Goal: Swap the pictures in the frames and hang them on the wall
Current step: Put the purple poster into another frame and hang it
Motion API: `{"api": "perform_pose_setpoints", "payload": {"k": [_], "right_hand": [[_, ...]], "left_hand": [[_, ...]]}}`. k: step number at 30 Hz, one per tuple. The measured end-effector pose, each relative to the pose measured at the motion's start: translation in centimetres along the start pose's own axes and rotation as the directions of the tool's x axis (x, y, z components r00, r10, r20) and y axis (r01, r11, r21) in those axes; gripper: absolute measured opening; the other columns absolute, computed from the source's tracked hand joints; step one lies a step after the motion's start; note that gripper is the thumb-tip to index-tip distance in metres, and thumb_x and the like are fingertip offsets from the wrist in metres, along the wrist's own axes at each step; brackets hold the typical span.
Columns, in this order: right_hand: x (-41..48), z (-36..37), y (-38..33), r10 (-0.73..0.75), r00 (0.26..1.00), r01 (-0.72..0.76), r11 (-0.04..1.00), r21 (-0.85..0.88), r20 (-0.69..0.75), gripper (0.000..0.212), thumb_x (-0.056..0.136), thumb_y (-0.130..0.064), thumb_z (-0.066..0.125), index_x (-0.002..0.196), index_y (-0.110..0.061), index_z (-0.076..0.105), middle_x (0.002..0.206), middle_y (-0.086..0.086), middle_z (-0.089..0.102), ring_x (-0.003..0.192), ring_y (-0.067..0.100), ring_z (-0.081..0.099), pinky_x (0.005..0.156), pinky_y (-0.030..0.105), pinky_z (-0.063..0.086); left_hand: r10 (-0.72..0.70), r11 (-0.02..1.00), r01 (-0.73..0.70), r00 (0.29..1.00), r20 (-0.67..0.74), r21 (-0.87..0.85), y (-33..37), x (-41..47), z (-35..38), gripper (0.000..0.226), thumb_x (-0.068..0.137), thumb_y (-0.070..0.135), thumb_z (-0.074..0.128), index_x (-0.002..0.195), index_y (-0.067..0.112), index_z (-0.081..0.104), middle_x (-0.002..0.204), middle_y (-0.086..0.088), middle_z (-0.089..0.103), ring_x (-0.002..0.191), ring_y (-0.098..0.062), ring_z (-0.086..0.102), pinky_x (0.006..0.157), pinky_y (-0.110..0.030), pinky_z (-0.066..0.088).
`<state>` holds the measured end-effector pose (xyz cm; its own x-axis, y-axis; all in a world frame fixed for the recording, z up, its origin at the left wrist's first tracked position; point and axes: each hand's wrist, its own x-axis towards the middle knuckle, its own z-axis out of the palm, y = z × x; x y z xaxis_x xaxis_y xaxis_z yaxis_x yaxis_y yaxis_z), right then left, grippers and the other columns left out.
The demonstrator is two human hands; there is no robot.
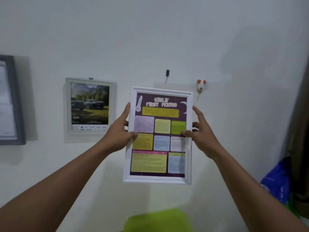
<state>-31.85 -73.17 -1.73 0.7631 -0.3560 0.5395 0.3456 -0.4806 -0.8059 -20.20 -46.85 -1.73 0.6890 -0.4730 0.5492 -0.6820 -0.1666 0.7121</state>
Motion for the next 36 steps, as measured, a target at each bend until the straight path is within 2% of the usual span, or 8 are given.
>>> {"api": "perform_pose_setpoints", "payload": {"k": [4,10,16,20,23,28,31,36], "right_hand": [[4.6,-1.5,1.3,-0.06,0.998,0.06,0.998,0.01,0.015,0.088,0.089,-0.006,0.07,0.151,-0.047,0.024,0.117,-0.004,0.061,0.107,0.017,0.061,0.074,0.027,0.056],[11.3,-2.5,3.0,-0.086,0.995,0.086,0.996,0.008,0.045,0.091,0.091,-0.01,0.069,0.151,-0.052,0.016,0.11,0.001,0.065,0.103,0.023,0.066,0.084,0.039,0.059],[16.6,-2.6,3.8,-0.11,0.993,0.108,0.994,0.033,0.046,0.091,0.091,-0.009,0.068,0.154,-0.047,0.014,0.106,-0.001,0.067,0.101,0.02,0.066,0.074,0.026,0.056],[18.9,-2.1,4.5,-0.13,0.991,0.129,0.991,0.015,0.025,0.092,0.091,-0.008,0.068,0.155,-0.045,0.014,0.106,-0.007,0.067,0.102,0.019,0.065,0.078,0.028,0.056],[19.7,-1.4,5.4,-0.146,0.989,0.146,0.989,-0.009,0.011,0.091,0.091,-0.008,0.067,0.154,-0.046,0.012,0.107,-0.012,0.066,0.102,0.017,0.063,0.079,0.03,0.056],[20.4,-1.3,6.8,-0.173,0.985,0.173,0.985,-0.007,0.0,0.09,0.094,-0.009,0.064,0.154,-0.047,0.01,0.107,-0.012,0.066,0.097,0.012,0.063,0.07,0.021,0.054],[20.6,-1.4,7.6,-0.168,0.986,0.168,0.985,-0.024,0.006,0.09,0.094,-0.011,0.065,0.154,-0.048,0.009,0.099,-0.014,0.065,0.094,0.012,0.063,0.073,0.024,0.054],[21.1,-1.9,8.3,-0.17,0.985,0.169,0.984,-0.062,-0.015,0.089,0.095,-0.012,0.062,0.153,-0.05,0.007,0.096,-0.011,0.066,0.085,0.009,0.067,0.061,0.015,0.052]], "left_hand": [[-0.023,0.999,0.026,0.996,-0.088,0.03,0.5,3.4,2.3,0.102,0.086,0.012,0.07,0.148,0.053,0.0,0.118,0.017,0.053,0.099,0.0,0.055,0.061,-0.011,0.049],[-0.012,0.993,0.026,0.993,-0.119,0.114,1.4,8.7,3.0,0.099,0.089,0.011,0.066,0.149,0.05,-0.003,0.121,0.006,0.053,0.095,-0.002,0.054,0.065,-0.011,0.047],[0.024,0.979,0.013,0.984,-0.179,0.204,1.4,13.8,3.0,0.101,0.089,0.01,0.066,0.148,0.05,-0.004,0.122,0.0,0.055,0.103,-0.018,0.057,0.072,-0.023,0.053],[0.031,0.968,0.022,0.979,-0.202,0.251,0.8,15.8,3.7,0.101,0.09,0.01,0.065,0.149,0.047,-0.008,0.122,0.003,0.054,0.105,-0.016,0.056,0.071,-0.018,0.05],[0.027,0.964,0.035,0.973,-0.229,0.263,0.0,16.4,4.3,0.102,0.09,0.009,0.064,0.149,0.048,-0.009,0.125,0.0,0.057,0.104,-0.018,0.058,0.08,-0.029,0.054],[0.036,0.967,0.032,0.966,-0.257,0.254,-1.2,16.9,5.2,0.101,0.091,0.009,0.063,0.148,0.05,-0.01,0.128,0.0,0.057,0.104,-0.017,0.06,0.087,-0.038,0.055],[0.037,0.967,0.032,0.964,-0.263,0.253,-2.1,17.0,5.9,0.101,0.092,0.009,0.062,0.148,0.049,-0.011,0.128,0.001,0.058,0.103,-0.015,0.06,0.089,-0.037,0.053],[0.068,0.966,0.017,0.945,-0.319,0.257,-2.8,17.4,7.4,0.101,0.091,0.012,0.064,0.148,0.049,-0.011,0.13,0.002,0.057,0.105,-0.015,0.06,0.09,-0.037,0.053]]}}
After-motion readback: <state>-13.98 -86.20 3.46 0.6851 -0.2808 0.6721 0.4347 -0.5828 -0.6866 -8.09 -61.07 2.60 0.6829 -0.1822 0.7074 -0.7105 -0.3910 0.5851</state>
